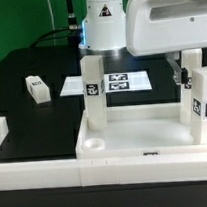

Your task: Assemble desk

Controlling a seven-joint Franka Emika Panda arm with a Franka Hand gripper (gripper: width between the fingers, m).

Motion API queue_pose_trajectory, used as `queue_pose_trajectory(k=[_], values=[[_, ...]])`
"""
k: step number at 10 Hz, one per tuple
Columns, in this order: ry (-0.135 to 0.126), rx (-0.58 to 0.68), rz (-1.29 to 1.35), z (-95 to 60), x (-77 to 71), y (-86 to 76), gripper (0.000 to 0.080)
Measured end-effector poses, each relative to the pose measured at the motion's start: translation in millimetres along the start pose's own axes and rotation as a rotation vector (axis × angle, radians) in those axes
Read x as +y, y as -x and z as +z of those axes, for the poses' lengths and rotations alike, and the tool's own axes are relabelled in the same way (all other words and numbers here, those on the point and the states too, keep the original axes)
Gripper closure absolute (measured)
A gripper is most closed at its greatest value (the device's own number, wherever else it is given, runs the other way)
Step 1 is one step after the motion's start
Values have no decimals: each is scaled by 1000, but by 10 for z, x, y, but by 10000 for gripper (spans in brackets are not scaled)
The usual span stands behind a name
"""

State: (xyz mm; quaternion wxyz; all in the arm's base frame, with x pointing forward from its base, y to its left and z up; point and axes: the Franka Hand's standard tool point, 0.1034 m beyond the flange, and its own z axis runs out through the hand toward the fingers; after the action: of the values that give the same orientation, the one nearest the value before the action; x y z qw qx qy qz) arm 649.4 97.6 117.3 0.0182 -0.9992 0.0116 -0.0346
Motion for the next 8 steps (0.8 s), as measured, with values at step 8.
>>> queue_pose_trajectory(k=[8], values=[[-7, -1, 490, -2, 9, -3, 511]])
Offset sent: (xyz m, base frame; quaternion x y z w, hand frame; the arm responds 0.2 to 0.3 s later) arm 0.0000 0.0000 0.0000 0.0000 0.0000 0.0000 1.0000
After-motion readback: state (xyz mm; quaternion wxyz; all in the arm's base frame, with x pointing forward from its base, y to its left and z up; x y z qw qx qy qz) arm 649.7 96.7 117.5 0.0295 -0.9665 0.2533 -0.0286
